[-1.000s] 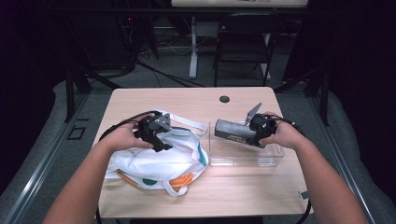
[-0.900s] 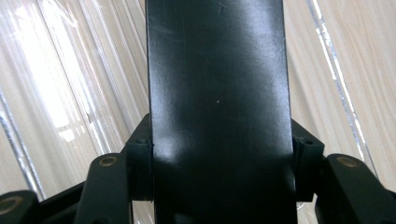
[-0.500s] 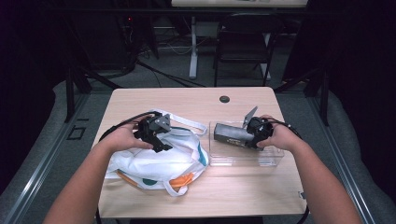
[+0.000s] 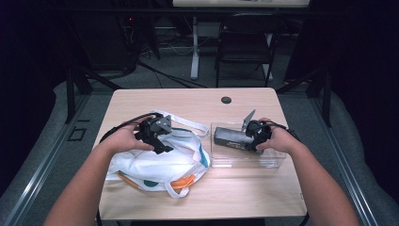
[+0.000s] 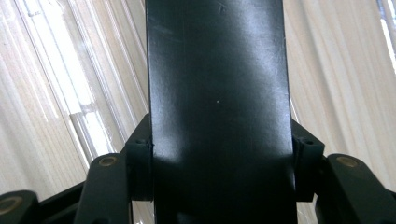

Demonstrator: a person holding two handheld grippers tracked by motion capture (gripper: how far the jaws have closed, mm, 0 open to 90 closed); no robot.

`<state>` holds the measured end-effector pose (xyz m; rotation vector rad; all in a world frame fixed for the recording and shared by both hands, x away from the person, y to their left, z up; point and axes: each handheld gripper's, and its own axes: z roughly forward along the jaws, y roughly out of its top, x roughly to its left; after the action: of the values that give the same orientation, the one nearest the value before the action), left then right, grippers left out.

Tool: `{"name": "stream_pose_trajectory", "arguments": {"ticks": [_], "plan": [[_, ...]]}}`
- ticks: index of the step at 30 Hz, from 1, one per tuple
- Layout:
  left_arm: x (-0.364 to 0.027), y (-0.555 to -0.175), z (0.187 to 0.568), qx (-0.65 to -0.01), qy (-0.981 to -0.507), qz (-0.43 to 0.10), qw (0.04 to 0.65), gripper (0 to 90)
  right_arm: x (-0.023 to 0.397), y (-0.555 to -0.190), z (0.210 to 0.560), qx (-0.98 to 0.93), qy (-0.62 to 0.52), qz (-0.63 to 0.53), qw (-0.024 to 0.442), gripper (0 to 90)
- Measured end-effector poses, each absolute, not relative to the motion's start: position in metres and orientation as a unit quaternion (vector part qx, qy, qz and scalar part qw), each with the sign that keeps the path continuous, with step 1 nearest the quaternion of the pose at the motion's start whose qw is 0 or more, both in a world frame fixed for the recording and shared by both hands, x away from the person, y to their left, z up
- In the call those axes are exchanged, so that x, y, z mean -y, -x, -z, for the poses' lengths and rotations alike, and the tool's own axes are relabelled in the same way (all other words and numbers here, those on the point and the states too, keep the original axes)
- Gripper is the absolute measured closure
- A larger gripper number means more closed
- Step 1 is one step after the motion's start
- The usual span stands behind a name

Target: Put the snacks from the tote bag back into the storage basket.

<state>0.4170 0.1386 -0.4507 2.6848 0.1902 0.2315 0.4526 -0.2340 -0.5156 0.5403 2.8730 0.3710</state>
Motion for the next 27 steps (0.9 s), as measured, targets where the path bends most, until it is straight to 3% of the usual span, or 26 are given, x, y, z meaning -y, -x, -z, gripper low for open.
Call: {"name": "stream_pose_trajectory", "arguments": {"ticks": [27], "plan": [[-0.144,-0.416,0.458,-0.080,-0.969,-0.078,0.218,32.1,0.228,-0.459,0.525,-0.973,-0.181,-0.113,0.091,39.0]]}}
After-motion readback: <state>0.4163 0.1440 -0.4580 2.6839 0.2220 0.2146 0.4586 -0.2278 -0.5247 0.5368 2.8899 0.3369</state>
